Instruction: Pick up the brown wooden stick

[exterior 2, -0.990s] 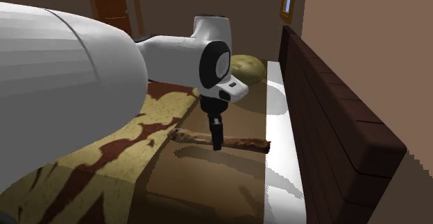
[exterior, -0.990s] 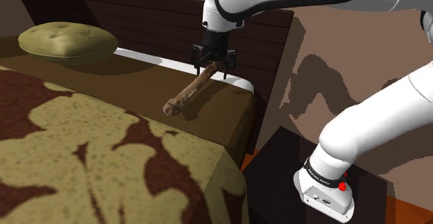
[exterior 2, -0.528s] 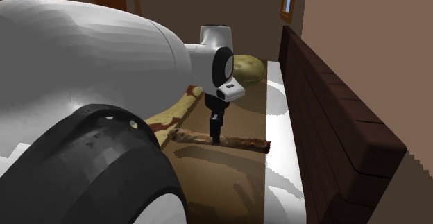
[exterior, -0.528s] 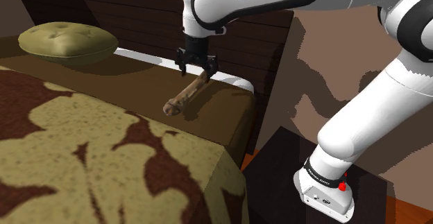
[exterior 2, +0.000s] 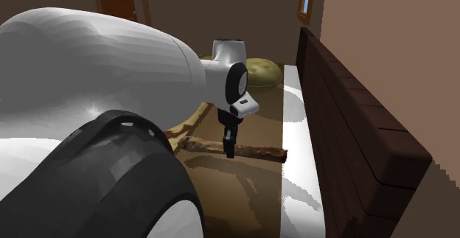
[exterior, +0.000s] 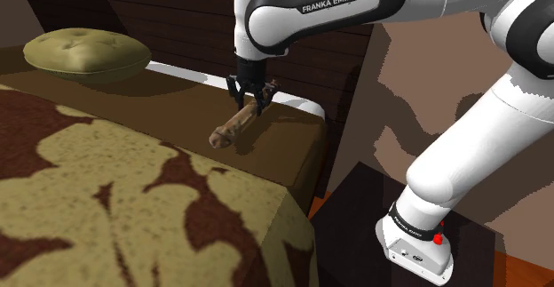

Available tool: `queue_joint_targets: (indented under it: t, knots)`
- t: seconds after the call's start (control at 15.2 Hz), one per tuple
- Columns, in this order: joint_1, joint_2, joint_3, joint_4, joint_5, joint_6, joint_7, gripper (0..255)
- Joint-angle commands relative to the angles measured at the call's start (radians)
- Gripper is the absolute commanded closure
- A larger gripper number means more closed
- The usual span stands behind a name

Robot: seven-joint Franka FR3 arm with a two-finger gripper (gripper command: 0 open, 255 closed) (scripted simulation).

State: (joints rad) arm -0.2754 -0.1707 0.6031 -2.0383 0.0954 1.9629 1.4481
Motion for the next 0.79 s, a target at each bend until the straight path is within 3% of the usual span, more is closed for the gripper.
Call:
queue_joint_targets:
  t: [0.0, 0.46, 0.73]
  knots:
    - [0.0, 0.001, 0.0, -0.001, 0.0, 0.002, 0.0, 255]
    - [0.0, 0.0, 0.0, -0.001, 0.0, 0.001, 0.0, 255]
    - [-0.002, -0.007, -0.005, 0.047, 0.002, -0.053, -0.003, 255]
